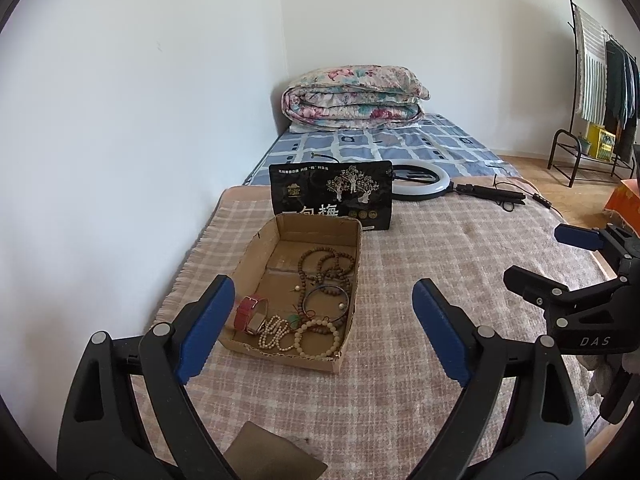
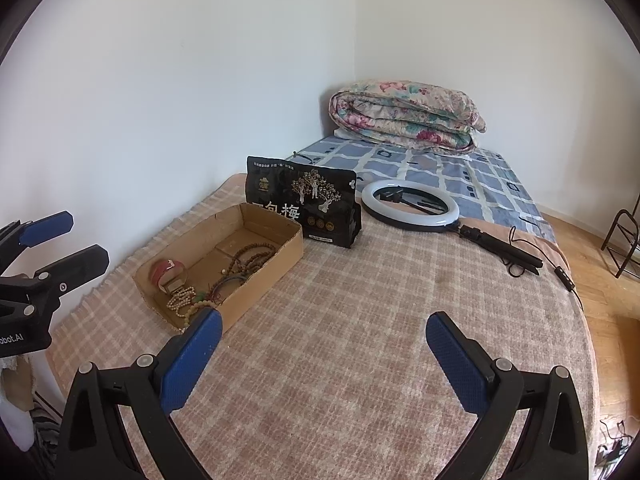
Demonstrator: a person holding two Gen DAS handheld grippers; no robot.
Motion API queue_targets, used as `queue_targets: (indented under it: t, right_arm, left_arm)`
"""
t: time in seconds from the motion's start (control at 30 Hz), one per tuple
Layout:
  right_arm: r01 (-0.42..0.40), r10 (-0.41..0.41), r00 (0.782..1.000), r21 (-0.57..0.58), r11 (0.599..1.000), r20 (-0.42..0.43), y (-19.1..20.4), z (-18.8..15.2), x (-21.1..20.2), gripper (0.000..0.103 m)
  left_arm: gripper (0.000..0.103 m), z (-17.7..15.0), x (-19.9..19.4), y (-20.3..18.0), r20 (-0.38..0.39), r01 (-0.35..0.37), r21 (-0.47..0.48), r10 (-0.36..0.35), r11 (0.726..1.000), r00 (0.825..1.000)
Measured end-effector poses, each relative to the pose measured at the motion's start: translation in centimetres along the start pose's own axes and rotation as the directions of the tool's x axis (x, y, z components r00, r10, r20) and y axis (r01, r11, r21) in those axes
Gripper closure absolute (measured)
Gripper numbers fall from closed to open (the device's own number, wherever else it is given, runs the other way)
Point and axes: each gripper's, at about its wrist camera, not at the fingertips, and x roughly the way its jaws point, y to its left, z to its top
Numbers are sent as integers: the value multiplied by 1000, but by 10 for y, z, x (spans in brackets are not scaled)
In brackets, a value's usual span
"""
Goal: Organize jewelry
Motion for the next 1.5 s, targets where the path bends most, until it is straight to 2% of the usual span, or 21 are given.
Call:
queue_targets:
  t: [0.03, 0.1, 0.13, 0.27, 1.5]
  right_arm:
    - [2, -2, 1000, 0, 1000, 1, 0, 0, 0, 0]
    - [2, -2, 1000, 0, 1000, 1, 0, -1, 0, 0]
    - [3, -3, 1000, 0, 1000, 1, 0, -1, 0, 0]
    - [3, -3, 1000, -1, 1000, 0, 0, 0, 0, 0]
    - [6, -6, 1000, -5, 1000, -3, 0, -1, 0, 0]
  left_arm:
    - [10, 0, 1, 1, -1, -6, 2, 6, 1000, 1000]
    - [1, 0, 0, 0, 1, -11, 5, 11, 1000, 1000]
    - [0, 0, -1, 0, 7, -13, 5, 13, 1000, 1000]
    - [0, 1, -4, 2, 25, -14, 8, 14, 1000, 1000]
    - [0, 1, -5, 1, 27, -17, 13, 17, 1000, 999]
